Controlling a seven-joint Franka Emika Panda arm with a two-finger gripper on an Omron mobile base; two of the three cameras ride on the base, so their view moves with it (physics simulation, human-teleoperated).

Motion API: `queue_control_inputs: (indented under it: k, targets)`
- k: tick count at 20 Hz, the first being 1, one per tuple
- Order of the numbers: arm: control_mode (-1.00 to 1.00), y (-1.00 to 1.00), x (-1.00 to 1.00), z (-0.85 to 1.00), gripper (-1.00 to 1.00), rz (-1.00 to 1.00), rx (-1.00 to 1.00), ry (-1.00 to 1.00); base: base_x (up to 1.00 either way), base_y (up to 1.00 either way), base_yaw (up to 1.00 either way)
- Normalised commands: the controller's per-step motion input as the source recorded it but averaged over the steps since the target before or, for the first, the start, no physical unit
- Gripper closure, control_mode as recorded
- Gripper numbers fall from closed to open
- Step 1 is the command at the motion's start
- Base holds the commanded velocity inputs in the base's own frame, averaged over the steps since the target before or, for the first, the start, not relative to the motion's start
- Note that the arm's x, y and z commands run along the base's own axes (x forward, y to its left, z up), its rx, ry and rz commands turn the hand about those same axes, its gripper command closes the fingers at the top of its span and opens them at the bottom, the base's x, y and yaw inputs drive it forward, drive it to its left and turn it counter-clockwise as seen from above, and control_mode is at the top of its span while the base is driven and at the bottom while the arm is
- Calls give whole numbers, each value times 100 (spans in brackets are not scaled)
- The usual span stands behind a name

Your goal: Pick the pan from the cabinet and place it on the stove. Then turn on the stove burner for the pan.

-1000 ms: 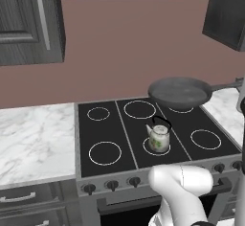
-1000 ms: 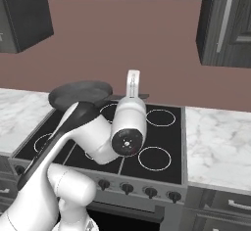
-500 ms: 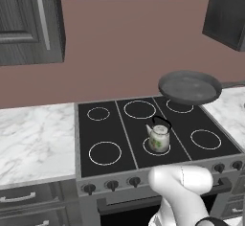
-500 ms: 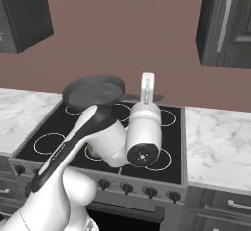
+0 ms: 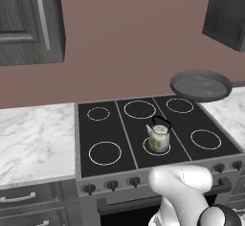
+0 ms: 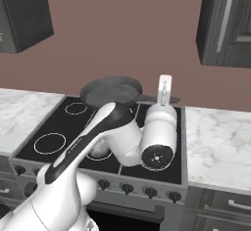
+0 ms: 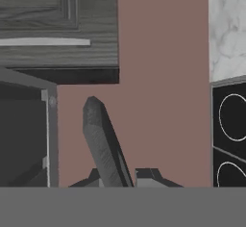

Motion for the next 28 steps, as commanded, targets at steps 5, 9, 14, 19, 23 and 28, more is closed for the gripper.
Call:
queue_control_inputs:
  k: [5, 9, 14, 19, 23, 28]
  targets:
    - [-100, -73, -8, -20, 100, -6, 0, 2, 0, 0, 0]
    - [-100, -68, -23, -63, 100, -5, 0, 1, 0, 0, 0]
    - [-100, -51, -15, -73, 100, -1, -1, 0, 0, 0, 0]
    - [-100, -33, -1, -55, 100, 0, -2, 0, 0, 0, 0]
    - [-100, -17, 0, -53, 100, 0, -4, 0, 0, 0, 0]
    - [-100, -5, 0, -63, 100, 0, -8, 0, 0, 0, 0]
